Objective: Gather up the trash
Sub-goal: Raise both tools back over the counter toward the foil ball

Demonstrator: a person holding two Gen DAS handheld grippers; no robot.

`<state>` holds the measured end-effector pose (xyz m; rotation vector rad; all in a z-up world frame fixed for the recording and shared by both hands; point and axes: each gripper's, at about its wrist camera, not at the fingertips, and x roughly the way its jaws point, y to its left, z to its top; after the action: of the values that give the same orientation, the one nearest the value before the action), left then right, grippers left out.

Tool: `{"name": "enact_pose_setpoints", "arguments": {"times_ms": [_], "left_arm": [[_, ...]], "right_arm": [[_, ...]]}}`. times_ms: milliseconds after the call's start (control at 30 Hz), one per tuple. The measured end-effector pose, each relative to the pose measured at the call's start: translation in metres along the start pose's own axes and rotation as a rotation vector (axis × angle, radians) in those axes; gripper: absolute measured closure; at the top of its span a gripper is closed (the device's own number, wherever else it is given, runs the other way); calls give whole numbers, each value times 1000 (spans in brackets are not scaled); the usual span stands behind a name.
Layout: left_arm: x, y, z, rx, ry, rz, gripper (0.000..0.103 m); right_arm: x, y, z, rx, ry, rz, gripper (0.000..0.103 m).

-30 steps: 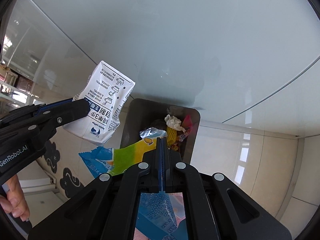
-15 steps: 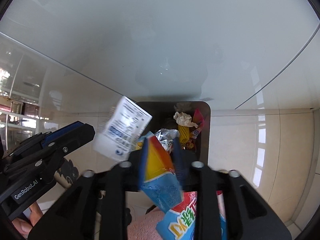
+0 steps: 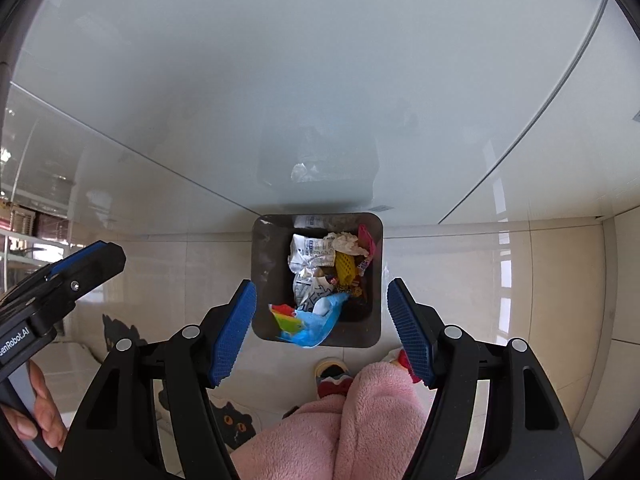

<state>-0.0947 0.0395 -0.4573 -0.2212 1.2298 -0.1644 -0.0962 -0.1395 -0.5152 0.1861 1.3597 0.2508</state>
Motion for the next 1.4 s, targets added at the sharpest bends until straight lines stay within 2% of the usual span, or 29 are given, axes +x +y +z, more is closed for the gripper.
{"name": "enact_pose_setpoints", "arguments": {"times_ms": [167, 333, 400, 500, 633, 733, 800, 900, 1167, 1400], "left_arm": [[-64, -18, 5, 29, -63, 14, 50], [-119, -34, 17, 55, -124, 20, 38], [-140, -40, 26, 66, -164, 19, 33], [-157, -44, 40, 73, -195, 10, 30], [-181, -59, 69, 111, -240, -2, 22], [-186, -75, 95, 140, -270, -8, 17], [-187, -85, 113, 151, -289, -8, 16], [-182, -100, 145, 155, -303, -5, 14], [-151, -140, 242, 153, -332, -1, 14], [-119, -169, 314, 149, -329, -4, 14]], "right_arm": [[-69, 16, 0, -45, -41, -17, 33], [-144, 26, 2, -88, -137, -41, 27], [-173, 25, 7, -76, -189, -38, 23], [-211, 18, 18, -46, -264, -30, 22], [-245, 4, 38, -1, -357, -26, 22], [-274, -10, 60, 28, -430, -29, 20], [-283, -19, 75, 49, -474, -40, 12], [-298, -37, 104, 70, -522, -49, 11], [-306, -67, 207, 38, -536, -45, 11], [-291, -69, 296, -37, -506, -54, 13]]}}
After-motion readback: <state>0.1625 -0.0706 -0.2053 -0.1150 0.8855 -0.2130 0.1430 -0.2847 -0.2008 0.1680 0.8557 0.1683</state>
